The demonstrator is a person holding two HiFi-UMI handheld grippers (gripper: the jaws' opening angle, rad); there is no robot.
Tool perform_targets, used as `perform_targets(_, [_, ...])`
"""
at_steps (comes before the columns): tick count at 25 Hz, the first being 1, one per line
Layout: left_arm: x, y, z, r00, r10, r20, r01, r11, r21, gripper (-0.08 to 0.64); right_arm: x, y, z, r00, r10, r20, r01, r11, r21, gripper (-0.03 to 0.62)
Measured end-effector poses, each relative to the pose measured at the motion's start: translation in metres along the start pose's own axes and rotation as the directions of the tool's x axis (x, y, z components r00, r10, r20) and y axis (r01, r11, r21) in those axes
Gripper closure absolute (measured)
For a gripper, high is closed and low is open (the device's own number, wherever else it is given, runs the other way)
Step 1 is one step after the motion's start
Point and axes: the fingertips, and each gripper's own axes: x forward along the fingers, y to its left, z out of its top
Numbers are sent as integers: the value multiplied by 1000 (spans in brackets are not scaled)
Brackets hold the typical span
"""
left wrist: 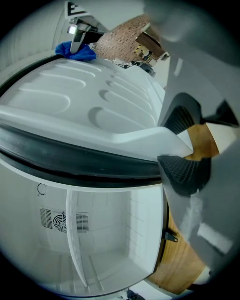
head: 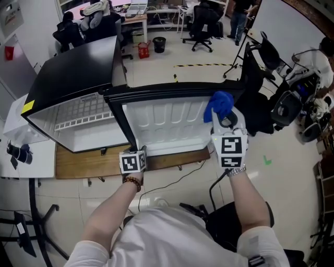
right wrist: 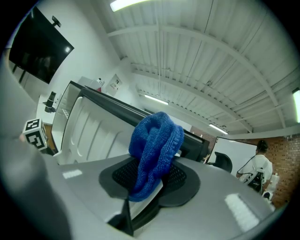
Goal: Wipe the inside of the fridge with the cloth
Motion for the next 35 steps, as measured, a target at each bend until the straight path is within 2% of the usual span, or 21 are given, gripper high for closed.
perform_targets(6, [1, -1, -1, 1000, 2, -6, -2, 1000, -9, 414, -5, -8, -1, 1000, -4, 10, 4, 1000, 20, 477])
perform_targets(10, [3, -1, -2, 1000, -15, -21, 15, 1000, -6, 414, -15, 14, 14, 998, 37, 48, -38, 999, 29, 477])
perform_targets(13, [3, -2, -3, 999, -36, -22, 35, 999, -16, 411, -24, 55, 35, 987, 127, 101, -130, 991, 23, 476])
perform_targets(17, [3, -2, -2, 997, -80, -12, 80, 997, -22, 401, -24, 129, 56, 955, 260, 145, -262, 965, -2, 476])
perform_targets(21, [2, -1, -3, 995, -97, -27, 96, 995, -14, 400, -14, 203, 63, 920, 367, 138, -364, 930, -47, 476])
perform_targets(24, [3, -2, -3, 992, -118, -35, 117, 993, -9, 396, -2, 243, 58, 907, 406, 115, -402, 914, -59, 476])
perform_targets(29, [3, -2, -9, 987, -149, -54, 149, 989, -11, 390, 17, 280, 40, 908, 416, 53, -412, 909, -67, 476])
perform_targets(35, [5, -1, -17, 982, -173, -76, 171, 985, -27, 387, 33, 283, 26, 936, 351, 23, -350, 935, -55, 477])
